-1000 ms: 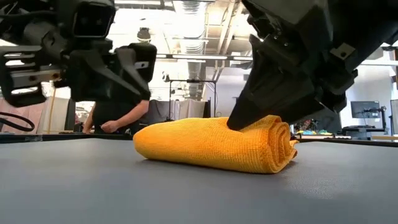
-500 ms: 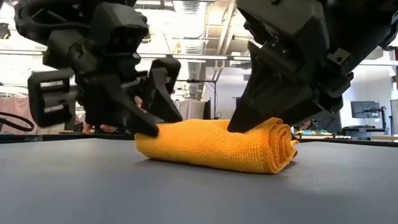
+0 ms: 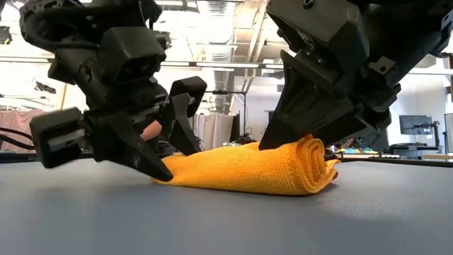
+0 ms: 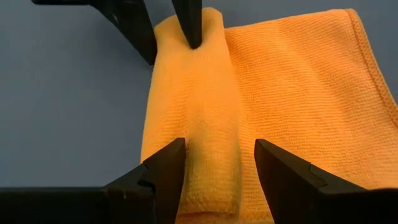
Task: Roll towel
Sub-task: Roll the yellow microfiber cloth
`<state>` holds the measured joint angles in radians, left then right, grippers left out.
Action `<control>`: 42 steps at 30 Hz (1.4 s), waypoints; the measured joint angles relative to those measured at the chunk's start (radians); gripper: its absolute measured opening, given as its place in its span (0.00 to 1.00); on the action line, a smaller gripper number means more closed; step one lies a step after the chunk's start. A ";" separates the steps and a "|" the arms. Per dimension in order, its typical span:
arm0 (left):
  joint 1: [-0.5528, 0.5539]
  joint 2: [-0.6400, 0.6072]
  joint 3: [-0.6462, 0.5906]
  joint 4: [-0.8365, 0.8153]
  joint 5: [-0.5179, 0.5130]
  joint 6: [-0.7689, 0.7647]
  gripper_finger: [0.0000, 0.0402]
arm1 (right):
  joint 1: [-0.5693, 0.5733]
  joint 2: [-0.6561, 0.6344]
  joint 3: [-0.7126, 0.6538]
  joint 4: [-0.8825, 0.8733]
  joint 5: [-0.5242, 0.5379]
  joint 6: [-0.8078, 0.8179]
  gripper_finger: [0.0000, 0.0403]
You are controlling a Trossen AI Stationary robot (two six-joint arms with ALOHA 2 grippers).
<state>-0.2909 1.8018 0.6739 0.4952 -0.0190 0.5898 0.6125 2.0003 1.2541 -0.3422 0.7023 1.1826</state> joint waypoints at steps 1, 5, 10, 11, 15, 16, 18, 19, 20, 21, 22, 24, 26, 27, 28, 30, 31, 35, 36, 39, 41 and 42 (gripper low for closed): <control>0.000 0.007 0.000 0.001 -0.001 0.005 0.45 | 0.000 0.000 0.000 0.000 -0.001 0.004 0.54; 0.003 0.039 0.018 -0.007 -0.035 -0.002 0.45 | 0.000 0.000 0.002 -0.001 -0.010 0.020 0.54; 0.017 0.049 0.048 -0.050 -0.032 -0.018 0.45 | 0.023 -0.004 0.068 -0.009 -0.004 -0.081 0.54; 0.022 0.049 0.054 -0.056 -0.036 -0.020 0.45 | 0.031 -0.005 0.085 -0.007 -0.001 -0.108 0.54; 0.038 0.050 0.084 -0.109 -0.039 -0.026 0.41 | 0.063 -0.002 0.138 -0.013 0.020 -0.216 0.54; 0.041 0.050 0.093 -0.131 -0.037 -0.028 0.39 | 0.068 -0.001 0.143 -0.014 0.027 -0.242 0.54; 0.048 0.050 0.111 -0.172 -0.036 -0.040 0.34 | 0.074 -0.001 0.145 -0.017 0.034 -0.281 0.54; 0.050 0.050 0.116 -0.187 -0.035 -0.046 0.31 | 0.074 -0.001 0.145 -0.021 0.039 -0.297 0.54; 0.050 0.050 0.123 -0.202 -0.036 -0.046 0.28 | 0.074 0.000 0.145 -0.022 0.048 -0.315 0.54; 0.050 0.050 0.127 -0.212 -0.035 -0.046 0.25 | 0.073 0.000 0.146 -0.024 0.060 -0.332 0.54; 0.049 0.050 0.131 -0.223 -0.031 -0.044 0.21 | 0.072 0.000 0.150 -0.026 0.072 -0.348 0.54; 0.050 0.050 0.135 -0.228 -0.020 -0.044 0.15 | 0.065 0.000 0.157 -0.017 0.080 -0.374 0.54; 0.050 0.050 0.139 -0.231 -0.021 -0.043 0.09 | 0.058 0.002 0.154 -0.019 0.077 -0.397 0.54; 0.050 0.050 0.143 -0.232 -0.021 -0.040 0.06 | 0.052 0.011 0.153 -0.016 0.068 -0.409 0.54; 0.050 0.050 0.146 -0.232 -0.020 -0.035 0.04 | 0.046 0.016 0.152 -0.017 0.063 -0.426 0.54; 0.050 0.049 0.152 -0.232 -0.020 -0.025 0.02 | 0.041 0.030 0.148 -0.029 0.048 -0.452 0.54; 0.050 0.049 0.155 -0.232 -0.020 -0.025 0.02 | 0.036 0.041 0.150 -0.015 0.039 -0.455 0.54; 0.050 0.049 0.172 -0.247 -0.020 -0.015 0.04 | 0.033 0.070 0.151 -0.082 0.032 -0.431 0.54; 0.050 0.049 0.174 -0.255 -0.019 -0.011 0.04 | 0.035 0.078 0.152 -0.097 0.035 -0.410 0.53; 0.050 0.049 0.181 -0.267 -0.020 -0.011 0.05 | 0.044 0.094 0.153 -0.155 0.026 -0.367 0.51; 0.050 0.049 0.180 -0.272 -0.020 0.000 0.06 | 0.050 0.099 0.154 -0.167 0.004 -0.336 0.49; 0.050 0.049 0.180 -0.274 -0.020 0.007 0.07 | 0.053 0.102 0.154 -0.173 -0.012 -0.322 0.48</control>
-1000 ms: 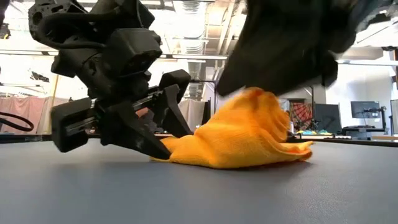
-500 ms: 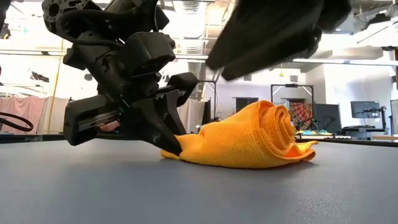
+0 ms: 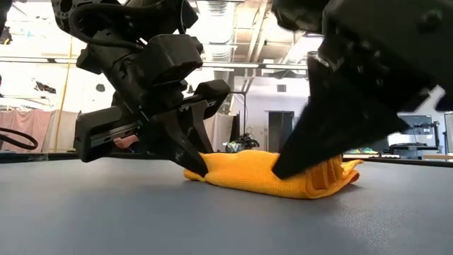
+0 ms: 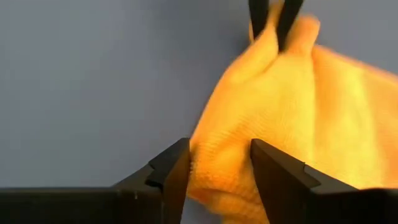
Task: Roll towel
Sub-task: Roll the yellow microfiber cloth
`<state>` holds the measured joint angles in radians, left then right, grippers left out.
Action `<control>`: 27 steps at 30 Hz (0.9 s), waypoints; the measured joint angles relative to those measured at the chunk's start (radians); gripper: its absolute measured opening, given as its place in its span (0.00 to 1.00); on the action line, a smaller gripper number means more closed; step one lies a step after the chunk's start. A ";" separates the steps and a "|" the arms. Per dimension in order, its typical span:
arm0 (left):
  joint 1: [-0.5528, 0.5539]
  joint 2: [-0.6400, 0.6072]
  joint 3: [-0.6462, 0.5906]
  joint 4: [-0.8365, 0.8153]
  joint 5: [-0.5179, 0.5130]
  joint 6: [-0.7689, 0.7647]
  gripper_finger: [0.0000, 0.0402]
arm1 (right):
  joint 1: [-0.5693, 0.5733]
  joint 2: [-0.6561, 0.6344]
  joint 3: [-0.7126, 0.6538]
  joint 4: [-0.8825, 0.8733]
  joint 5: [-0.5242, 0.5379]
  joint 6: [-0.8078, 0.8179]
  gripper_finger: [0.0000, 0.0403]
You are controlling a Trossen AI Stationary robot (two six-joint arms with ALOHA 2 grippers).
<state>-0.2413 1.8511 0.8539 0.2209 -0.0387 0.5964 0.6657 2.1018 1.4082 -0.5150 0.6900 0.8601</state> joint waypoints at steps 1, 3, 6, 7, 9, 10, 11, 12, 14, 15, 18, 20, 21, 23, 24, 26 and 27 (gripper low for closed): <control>0.000 0.000 0.000 -0.002 0.000 0.005 0.09 | 0.001 0.006 -0.001 -0.003 -0.006 0.008 0.47; 0.000 0.000 0.000 0.002 0.000 0.009 0.13 | 0.002 0.013 -0.002 -0.009 -0.013 0.019 0.45; 0.000 0.000 0.000 0.012 0.000 0.009 0.21 | 0.004 0.017 -0.002 -0.011 -0.027 0.033 0.43; 0.000 0.000 0.000 0.015 0.000 0.005 0.24 | 0.004 0.022 -0.002 -0.012 -0.027 0.037 0.43; 0.000 0.000 0.000 0.025 -0.015 -0.008 0.29 | 0.006 0.027 -0.002 -0.019 -0.025 0.045 0.42; 0.000 0.000 0.000 0.030 -0.026 -0.022 0.31 | 0.006 0.029 -0.001 -0.029 -0.026 0.058 0.42; 0.000 0.000 0.000 0.034 -0.030 -0.034 0.33 | 0.006 0.033 0.000 -0.035 -0.025 0.072 0.41; 0.001 0.000 0.000 0.037 -0.030 -0.039 0.34 | 0.006 0.035 0.000 -0.041 -0.025 0.086 0.41; 0.004 0.000 0.000 0.040 -0.021 -0.042 0.35 | 0.007 0.038 0.001 -0.053 -0.026 0.113 0.40; 0.005 0.000 0.000 0.040 -0.019 -0.045 0.35 | 0.007 0.039 0.001 -0.060 -0.029 0.123 0.39; 0.010 0.000 0.000 0.040 -0.010 -0.058 0.32 | 0.006 0.039 0.000 -0.076 -0.037 0.142 0.32; 0.017 0.000 0.000 0.040 0.005 -0.061 0.28 | 0.006 0.040 0.000 -0.079 -0.038 0.146 0.25; 0.021 0.000 0.000 0.040 0.012 -0.068 0.24 | 0.006 0.040 0.000 -0.080 -0.038 0.158 0.21; 0.030 0.000 0.000 0.040 0.029 -0.086 0.16 | 0.006 0.039 0.000 -0.080 -0.044 0.195 0.14; 0.036 0.000 0.000 0.039 0.041 -0.098 0.11 | 0.008 0.039 0.000 -0.078 -0.047 0.213 0.10; 0.051 0.000 0.000 0.038 0.085 -0.125 0.04 | 0.015 0.037 -0.001 -0.065 -0.047 0.239 0.07; 0.059 0.000 0.000 0.038 0.114 -0.140 0.03 | 0.019 0.033 -0.003 -0.059 -0.046 0.250 0.07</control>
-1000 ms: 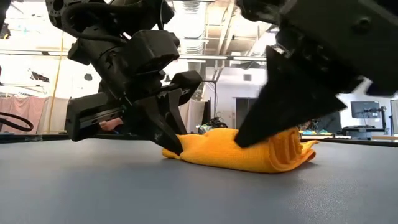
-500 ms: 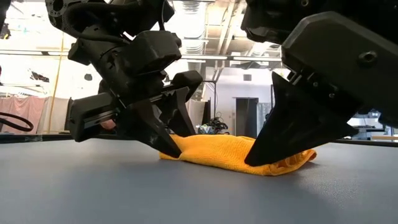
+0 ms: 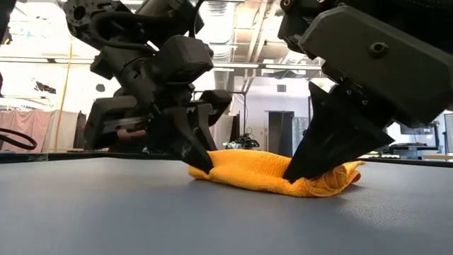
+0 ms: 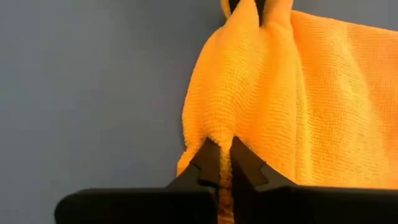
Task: Roll towel
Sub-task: Roll the yellow microfiber cloth
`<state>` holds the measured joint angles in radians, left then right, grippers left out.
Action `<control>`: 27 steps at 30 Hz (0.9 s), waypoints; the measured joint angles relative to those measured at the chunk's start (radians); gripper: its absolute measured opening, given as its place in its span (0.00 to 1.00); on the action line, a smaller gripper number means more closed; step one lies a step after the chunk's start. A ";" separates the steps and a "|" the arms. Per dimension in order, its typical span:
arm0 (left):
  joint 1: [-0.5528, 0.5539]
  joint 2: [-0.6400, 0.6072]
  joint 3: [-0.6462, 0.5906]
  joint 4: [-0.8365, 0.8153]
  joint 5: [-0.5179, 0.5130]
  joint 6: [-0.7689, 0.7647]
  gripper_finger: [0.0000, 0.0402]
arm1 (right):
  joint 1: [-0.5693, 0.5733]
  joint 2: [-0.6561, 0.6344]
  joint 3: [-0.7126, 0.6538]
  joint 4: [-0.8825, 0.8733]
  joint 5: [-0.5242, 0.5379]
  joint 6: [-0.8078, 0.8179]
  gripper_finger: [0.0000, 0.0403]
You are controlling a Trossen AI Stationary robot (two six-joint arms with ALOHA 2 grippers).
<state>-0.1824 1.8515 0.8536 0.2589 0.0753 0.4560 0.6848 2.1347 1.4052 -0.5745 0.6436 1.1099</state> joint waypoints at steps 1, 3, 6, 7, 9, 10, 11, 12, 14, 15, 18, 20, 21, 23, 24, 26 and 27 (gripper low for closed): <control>0.008 0.000 0.000 -0.002 0.031 -0.015 0.03 | 0.002 -0.004 0.000 0.007 -0.001 0.015 0.07; 0.022 0.000 0.000 -0.013 0.104 -0.046 0.03 | 0.011 -0.018 -0.002 0.010 -0.004 0.061 0.07; 0.039 0.002 0.000 -0.046 0.248 -0.109 0.01 | 0.026 -0.043 -0.003 0.030 -0.008 0.126 0.07; 0.043 0.002 0.000 -0.056 0.300 -0.133 0.01 | 0.029 -0.050 -0.003 0.039 -0.009 0.143 0.07; 0.049 0.002 0.001 -0.080 0.395 -0.183 0.01 | 0.030 -0.053 -0.001 0.077 -0.019 0.169 0.07; 0.050 0.002 0.001 -0.089 0.429 -0.212 0.01 | 0.027 -0.053 -0.001 0.089 -0.031 0.179 0.07; 0.050 0.002 0.001 -0.096 0.455 -0.241 0.01 | 0.023 -0.050 -0.001 0.102 -0.050 0.191 0.07; 0.049 0.002 0.001 -0.104 0.474 -0.268 0.02 | 0.017 -0.049 -0.002 0.114 -0.068 0.205 0.07; 0.044 0.002 0.001 -0.120 0.508 -0.312 0.02 | 0.011 -0.049 -0.003 0.127 -0.079 0.230 0.07; 0.043 0.002 0.001 -0.127 0.523 -0.327 0.02 | 0.008 -0.049 -0.003 0.130 -0.078 0.233 0.07; 0.043 0.002 0.002 -0.156 0.538 -0.360 0.02 | 0.003 -0.049 -0.003 0.144 -0.079 0.235 0.07; 0.043 0.001 0.002 -0.169 0.539 -0.374 0.02 | 0.001 -0.049 -0.003 0.154 -0.088 0.248 0.07; 0.044 0.001 0.002 -0.170 0.539 -0.383 0.03 | -0.001 -0.049 -0.003 0.152 -0.094 0.261 0.07; 0.046 0.001 0.002 -0.164 0.540 -0.397 0.04 | -0.001 -0.050 -0.003 0.148 -0.093 0.284 0.07; 0.047 0.001 0.001 -0.159 0.541 -0.401 0.05 | -0.001 -0.050 -0.003 0.147 -0.088 0.290 0.07; 0.047 0.001 0.001 -0.151 0.541 -0.407 0.09 | -0.001 -0.050 -0.003 0.141 -0.084 0.305 0.07; 0.046 0.001 0.001 -0.150 0.543 -0.408 0.11 | -0.002 -0.050 -0.003 0.139 -0.084 0.308 0.07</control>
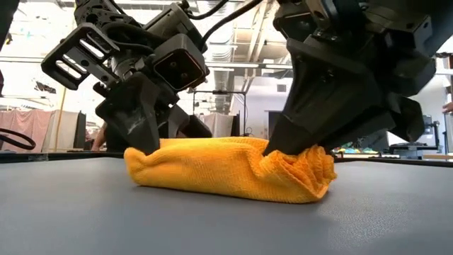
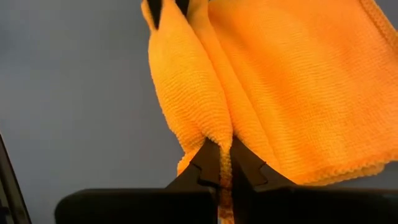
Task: Roll towel
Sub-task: Roll the yellow microfiber cloth
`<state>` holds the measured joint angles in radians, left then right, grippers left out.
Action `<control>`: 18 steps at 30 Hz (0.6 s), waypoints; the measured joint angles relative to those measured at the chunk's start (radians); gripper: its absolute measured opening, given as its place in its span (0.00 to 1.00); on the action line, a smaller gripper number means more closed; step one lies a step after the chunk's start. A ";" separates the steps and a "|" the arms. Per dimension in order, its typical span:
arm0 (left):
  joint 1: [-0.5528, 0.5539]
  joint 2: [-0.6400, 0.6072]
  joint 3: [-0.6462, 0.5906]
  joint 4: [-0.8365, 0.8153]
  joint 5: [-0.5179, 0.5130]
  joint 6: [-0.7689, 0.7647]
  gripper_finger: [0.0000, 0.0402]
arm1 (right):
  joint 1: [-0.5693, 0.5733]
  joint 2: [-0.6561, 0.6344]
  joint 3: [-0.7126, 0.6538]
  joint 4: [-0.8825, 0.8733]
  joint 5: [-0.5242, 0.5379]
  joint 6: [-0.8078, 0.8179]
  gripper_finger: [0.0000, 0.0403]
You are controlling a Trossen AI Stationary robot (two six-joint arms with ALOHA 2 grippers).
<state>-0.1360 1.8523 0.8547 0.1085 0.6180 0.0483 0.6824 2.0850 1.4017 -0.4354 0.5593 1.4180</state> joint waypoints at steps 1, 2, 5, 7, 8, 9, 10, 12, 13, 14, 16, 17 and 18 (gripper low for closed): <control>0.000 0.000 0.002 -0.005 0.004 0.000 0.13 | 0.000 0.000 0.000 -0.003 -0.001 0.001 0.07; 0.001 0.000 0.008 -0.016 0.006 -0.001 0.16 | 0.000 0.000 0.000 -0.005 -0.001 0.002 0.07; 0.009 -0.006 0.041 -0.075 0.007 0.005 0.24 | 0.000 -0.001 0.000 -0.018 -0.001 0.034 0.07; 0.016 -0.014 0.076 -0.152 0.010 0.035 0.28 | 0.002 -0.001 -0.001 -0.020 0.001 0.057 0.07; 0.018 -0.018 0.092 -0.196 0.010 0.056 0.30 | 0.003 -0.001 -0.001 -0.020 0.003 0.070 0.07; 0.019 -0.022 0.106 -0.234 0.012 0.083 0.32 | 0.004 -0.001 -0.001 -0.026 0.003 0.083 0.07; 0.019 -0.027 0.116 -0.262 0.012 0.113 0.33 | 0.007 -0.002 -0.001 -0.033 0.004 0.098 0.07; 0.018 -0.043 0.121 -0.287 0.017 0.175 0.34 | 0.011 -0.002 -0.001 -0.038 0.011 0.114 0.07; 0.018 -0.058 0.120 -0.287 0.022 0.191 0.34 | 0.013 -0.002 -0.001 -0.044 0.012 0.122 0.07; 0.018 -0.073 0.120 -0.284 0.022 0.203 0.34 | 0.014 -0.002 -0.001 -0.049 0.015 0.128 0.07; 0.018 -0.110 0.112 -0.277 0.018 0.210 0.34 | 0.013 -0.002 -0.001 -0.054 0.015 0.130 0.07; 0.018 -0.128 0.106 -0.278 0.015 0.215 0.33 | 0.012 -0.002 -0.001 -0.053 0.010 0.130 0.07; 0.018 -0.146 0.103 -0.277 0.014 0.220 0.33 | 0.012 -0.003 -0.001 -0.051 0.007 0.130 0.07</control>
<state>-0.1177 1.7062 0.9578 -0.1680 0.6323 0.2686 0.6946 2.0817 1.4006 -0.4863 0.5667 1.5478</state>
